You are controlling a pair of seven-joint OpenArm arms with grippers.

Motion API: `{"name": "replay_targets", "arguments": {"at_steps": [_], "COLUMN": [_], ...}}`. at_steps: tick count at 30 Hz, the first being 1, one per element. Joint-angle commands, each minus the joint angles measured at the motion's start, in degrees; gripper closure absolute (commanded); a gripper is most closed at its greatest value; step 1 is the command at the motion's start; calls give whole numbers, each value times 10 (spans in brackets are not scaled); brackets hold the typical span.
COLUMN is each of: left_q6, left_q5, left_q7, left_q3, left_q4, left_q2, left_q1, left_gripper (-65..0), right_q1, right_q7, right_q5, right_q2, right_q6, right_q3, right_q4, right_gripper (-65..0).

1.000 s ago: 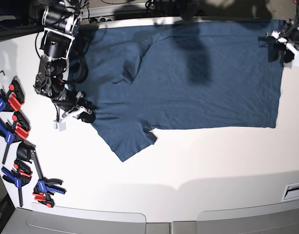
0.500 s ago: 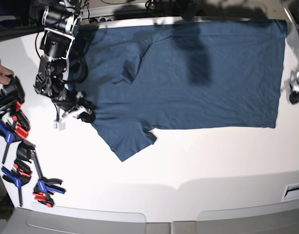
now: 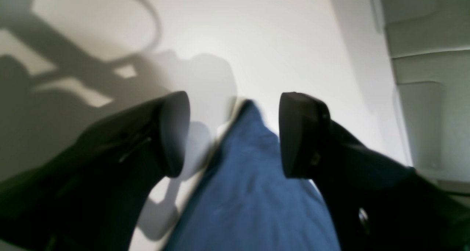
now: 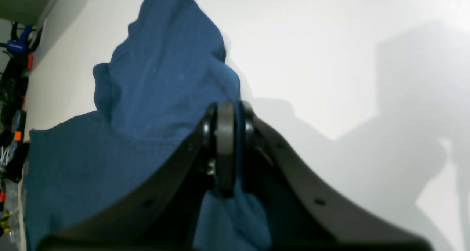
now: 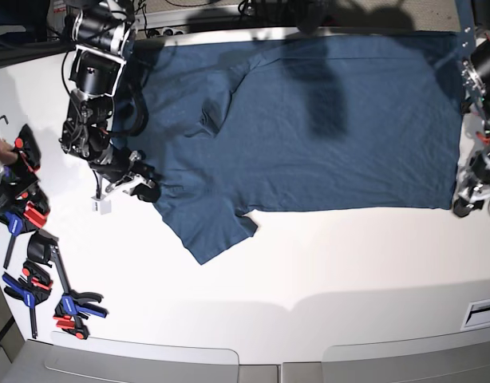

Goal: Fold the T-shirt properly
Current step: 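Grasp the shirt's long side edge with both grippers, then lift and fold the grasped edge over onto the other half with both grippers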

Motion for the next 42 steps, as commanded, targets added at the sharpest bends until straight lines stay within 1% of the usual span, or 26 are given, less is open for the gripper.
{"name": "replay_targets", "arguments": {"at_steps": [1,3,4,5,6,8,9,12,14,15,16,17,18,23,27,29,33,34,37,38,42], "left_q6": [-2,-2,-2,-2,-2,-7,-13,-14,-17,-33,-57,-81,-84,-84,-84,-84,-84,-84,-84,-84,-84], "left_q5": [14,34,38,38,38,38,38,35,14,-1,-20,-44,-70,-216,-342,-395,-402,-402,-402,-402,-402], "left_q7": [7,7,7,7,7,5,5,5,13,25,40,62,86,214,294,331,406,416,421,421,422], "left_q3": [8,22,27,29,28,28,28,28,28,28,28,28,28,28,28,27,27,27,27,27,27], "left_q4": [4,4,4,4,5,5,5,5,5,5,5,5,5,5,5,5,5,6,17,24,75], "left_q2": [1,13,17,19,19,16,13,-1,-13,-21,-28,-35,-41,-71,-98,-114,-140,-146,-161,-165,-174], "left_q1": [-17,-25,-27,-28,-29,-30,-30,-30,-30,-30,-30,-30,-30,-23,0,17,50,61,97,110,168], "left_gripper": [-357,-354,-342,-309,-249,-67,0,0,0,0,0,0,0,0,0,0,0,0,0,0,0], "right_q1": [9,9,9,9,9,9,9,9,9,8,7,5,2,-52,-120,-155,-221,-235,-277,-290,-339], "right_q7": [-10,-10,-10,-11,-11,-13,-13,-30,-39,-44,-52,-61,-72,-102,-112,-116,-122,-127,-148,-158,-202], "right_q5": [-11,-11,-11,-11,-11,-10,-7,29,62,74,85,97,105,129,129,129,129,129,131,142,218], "right_q2": [4,4,4,4,4,4,4,6,7,7,7,7,7,7,7,7,5,5,5,5,5], "right_q6": [-2,-3,-3,-3,-2,-3,-3,-1,19,29,29,29,29,29,29,29,29,29,29,29,29], "right_q3": [-1,-1,-1,-1,-1,-1,-1,-1,0,0,0,0,0,0,0,0,16,24,56,69,122], "right_q4": [5,5,5,5,5,5,5,5,10,16,24,36,49,161,276,331,434,456,511,524,545], "right_gripper": [0,0,0,0,0,0,0,0,0,0,0,0,0,0,0,0,0,0,0,0,0]}}
